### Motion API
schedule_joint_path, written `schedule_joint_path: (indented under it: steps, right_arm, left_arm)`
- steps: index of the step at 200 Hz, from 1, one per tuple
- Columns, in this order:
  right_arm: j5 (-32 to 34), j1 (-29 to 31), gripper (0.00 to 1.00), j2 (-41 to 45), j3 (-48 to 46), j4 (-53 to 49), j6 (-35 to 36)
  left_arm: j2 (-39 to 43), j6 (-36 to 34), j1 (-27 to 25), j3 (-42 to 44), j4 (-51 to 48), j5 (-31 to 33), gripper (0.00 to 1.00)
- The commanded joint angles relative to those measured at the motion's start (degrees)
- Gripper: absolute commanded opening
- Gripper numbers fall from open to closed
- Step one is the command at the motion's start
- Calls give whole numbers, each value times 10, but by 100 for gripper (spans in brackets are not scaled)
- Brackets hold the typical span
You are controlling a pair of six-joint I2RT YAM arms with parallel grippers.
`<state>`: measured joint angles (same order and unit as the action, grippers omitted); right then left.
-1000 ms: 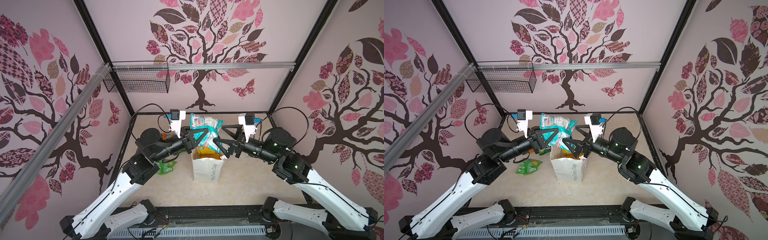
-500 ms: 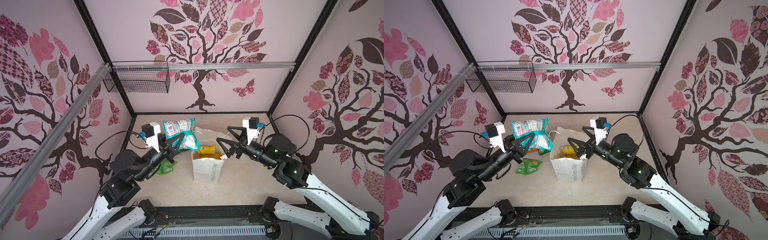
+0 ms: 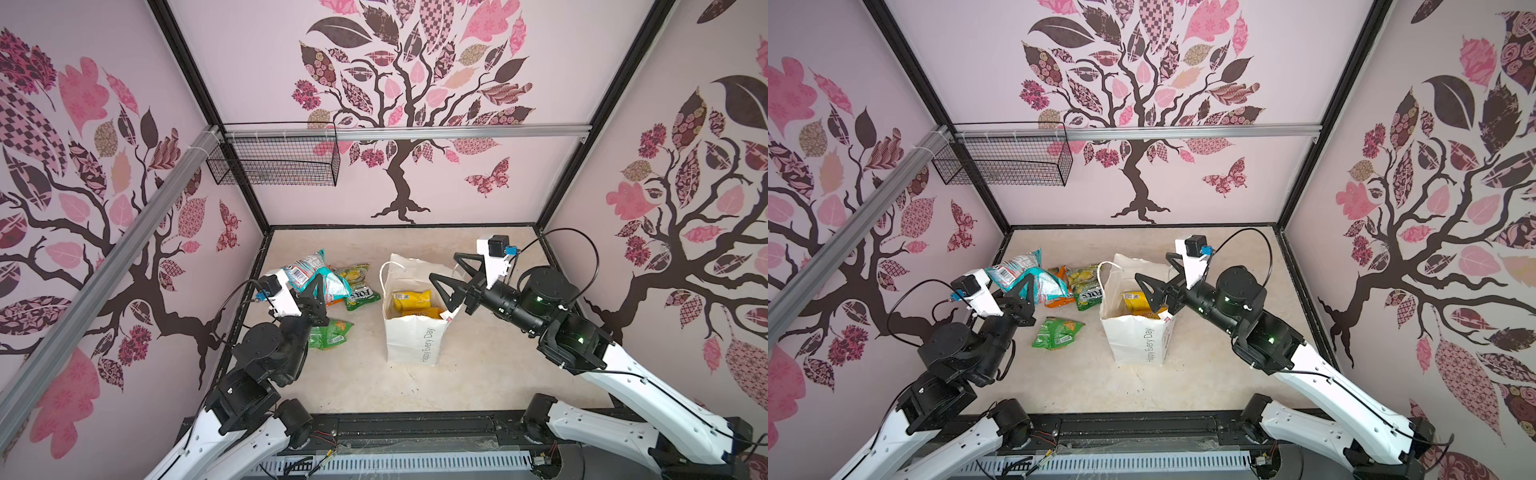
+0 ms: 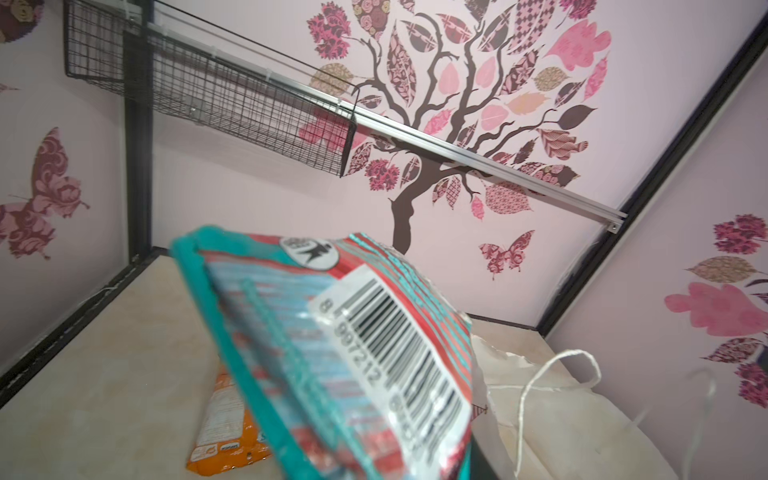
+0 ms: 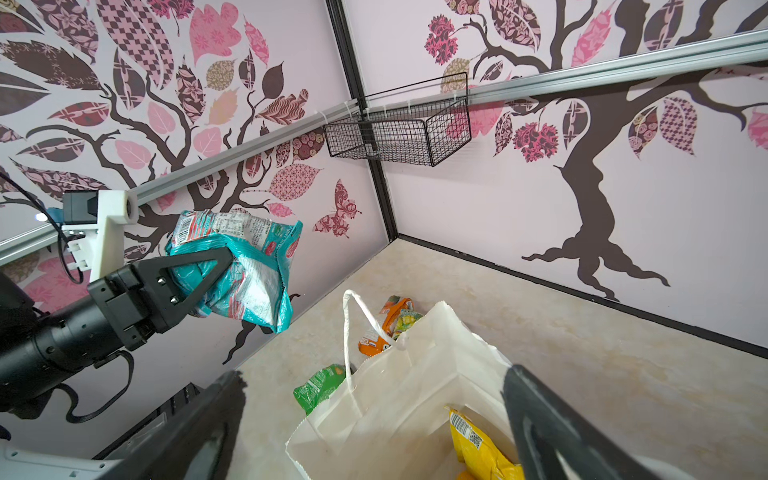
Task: Take the snacks out of the paper bag
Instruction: 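Carry the teal packet toward the table near the robot with the left gripper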
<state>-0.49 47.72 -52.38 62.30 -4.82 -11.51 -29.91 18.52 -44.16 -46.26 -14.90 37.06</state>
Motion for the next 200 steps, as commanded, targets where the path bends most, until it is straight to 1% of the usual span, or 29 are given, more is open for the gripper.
schedule_joint_path:
  steps: [1,14,22,52,81,107,151,182,200]
  right_arm:
    - [12,0,100,-2,2,-1,8]
    - [14,1,100,-2,1,-3,8]
    - [14,0,100,-3,1,-4,8]
    - [19,0,100,-2,3,-11,10]
    - [24,0,100,0,-1,-12,10]
    - [25,0,100,1,-3,-15,9]
    - [31,0,100,7,-7,-19,7]
    - [31,0,100,10,-6,-22,9]
    - [31,0,100,10,-3,-25,10]
  left_arm:
    - [-18,18,10,13,14,54,11]
    - [-31,32,24,17,11,43,11]
    - [-38,42,40,21,10,24,11]
    - [-71,101,120,31,-2,-85,11]
    - [-124,149,163,30,-9,-193,12]
    - [-168,190,164,33,-12,-235,11]
    - [-207,254,165,72,36,-288,12]
    - [-249,271,165,81,57,-333,12]
    - [-275,276,166,81,61,-340,12]
